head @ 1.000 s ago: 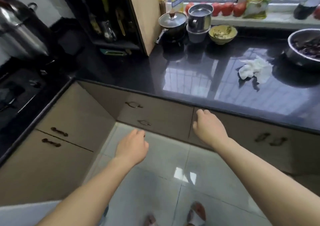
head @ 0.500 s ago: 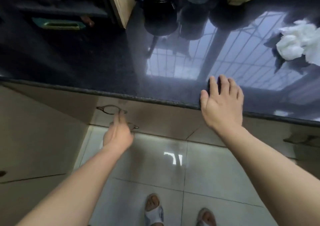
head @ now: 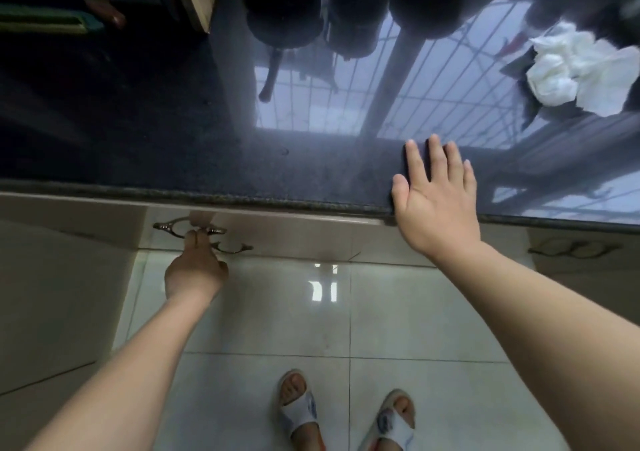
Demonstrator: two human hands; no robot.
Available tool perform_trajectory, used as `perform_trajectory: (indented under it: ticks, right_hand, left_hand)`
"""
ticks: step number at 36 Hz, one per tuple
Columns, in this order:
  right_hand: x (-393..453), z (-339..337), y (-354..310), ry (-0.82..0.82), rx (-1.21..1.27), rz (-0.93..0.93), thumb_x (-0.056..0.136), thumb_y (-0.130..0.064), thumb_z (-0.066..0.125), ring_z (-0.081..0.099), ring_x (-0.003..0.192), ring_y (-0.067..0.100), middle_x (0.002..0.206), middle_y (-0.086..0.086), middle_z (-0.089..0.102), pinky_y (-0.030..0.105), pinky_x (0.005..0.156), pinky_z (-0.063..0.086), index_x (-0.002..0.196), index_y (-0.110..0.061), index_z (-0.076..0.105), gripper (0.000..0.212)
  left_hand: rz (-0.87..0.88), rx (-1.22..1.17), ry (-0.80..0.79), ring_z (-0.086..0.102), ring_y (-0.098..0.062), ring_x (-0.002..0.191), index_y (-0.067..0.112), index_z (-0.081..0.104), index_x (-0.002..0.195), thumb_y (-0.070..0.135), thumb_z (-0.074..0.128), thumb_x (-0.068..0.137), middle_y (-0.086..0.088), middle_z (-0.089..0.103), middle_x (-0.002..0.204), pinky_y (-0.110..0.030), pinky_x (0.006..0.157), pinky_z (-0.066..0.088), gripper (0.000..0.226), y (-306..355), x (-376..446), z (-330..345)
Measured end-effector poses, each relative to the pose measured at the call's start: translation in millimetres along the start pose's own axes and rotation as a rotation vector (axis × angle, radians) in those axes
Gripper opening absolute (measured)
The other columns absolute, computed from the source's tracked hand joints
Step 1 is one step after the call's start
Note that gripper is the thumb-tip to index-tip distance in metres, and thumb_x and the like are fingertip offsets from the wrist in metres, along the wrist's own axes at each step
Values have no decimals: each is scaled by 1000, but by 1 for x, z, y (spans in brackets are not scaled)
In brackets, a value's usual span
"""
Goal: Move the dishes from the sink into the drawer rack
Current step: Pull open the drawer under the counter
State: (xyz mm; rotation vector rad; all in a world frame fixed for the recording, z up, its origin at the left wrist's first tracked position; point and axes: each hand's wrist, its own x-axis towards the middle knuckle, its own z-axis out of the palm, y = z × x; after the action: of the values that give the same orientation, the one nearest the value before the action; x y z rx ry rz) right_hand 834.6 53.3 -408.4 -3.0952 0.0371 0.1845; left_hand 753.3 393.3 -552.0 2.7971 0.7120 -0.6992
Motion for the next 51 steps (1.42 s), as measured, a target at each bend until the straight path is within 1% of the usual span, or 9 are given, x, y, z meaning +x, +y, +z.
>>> perform_trajectory:
  ticks: [12,18,22,26,30,34,40,49,51]
  right_hand:
    - [1,-3,2,-52,32,-25,105,-50,12,-11,157,28,172,6,-5,48,127,-6,164,-28,5,63]
    - [-23,-3,-4,-119,86,-49,107,-53,18,-9,157,34,171,13,-5,51,126,-5,164,-22,10,66]
    - [-99,4,-10,-50,66,-361,104,-52,30,16,153,43,166,22,22,57,124,16,156,-10,37,67]
    - [-169,26,-9,-163,-7,-564,105,-47,40,30,149,41,159,20,39,51,124,19,156,-8,36,65]
    - [-215,29,-13,-304,-35,-565,95,-10,41,49,123,38,138,17,51,46,113,37,161,-8,18,70]
    - [-235,16,-17,-376,-31,-552,93,0,44,51,115,34,129,11,52,39,105,39,157,-12,20,69]
    - [-264,10,-17,-466,-96,-551,85,5,54,55,111,33,126,12,54,39,93,43,152,-15,24,76]
    - [-301,22,-13,-454,-90,-534,64,4,70,63,75,31,89,10,62,36,60,46,129,-16,42,73]
    - [-308,23,-14,-454,-58,-521,72,5,64,63,87,34,100,12,62,37,66,42,134,-15,41,70]
  left_hand:
    - [-34,-7,-91,64,-32,111,16,26,153,28,55,93,3,24,160,-33,74,47,68,-13,-32,1]
    - [-89,-161,-169,49,-36,136,16,22,158,33,59,93,-6,18,166,-46,104,47,77,-21,-90,-4]
    - [-74,-324,42,57,-43,116,9,48,132,21,60,91,-18,45,138,-49,87,48,44,-19,-163,-33]
    - [83,-345,344,59,-44,103,10,51,125,9,69,82,-15,40,138,-51,77,50,46,-30,-218,-52]
    - [261,-28,215,15,-40,153,22,27,159,19,66,84,-18,12,166,-54,119,27,85,-46,-230,-49]
    - [316,182,44,-18,-36,155,31,-5,163,26,55,91,-12,-11,171,-53,127,2,95,-65,-237,-40]
    - [306,216,-28,-31,-40,150,28,-29,156,25,49,93,-15,-24,167,-52,125,-10,99,-80,-264,-29]
    - [323,151,-74,-33,-39,149,31,-31,153,18,45,92,-13,-24,167,-51,124,-12,99,-102,-292,-18]
    - [318,150,-86,-33,-39,149,30,-26,156,18,46,91,-14,-22,168,-51,125,-12,98,-105,-297,-14]
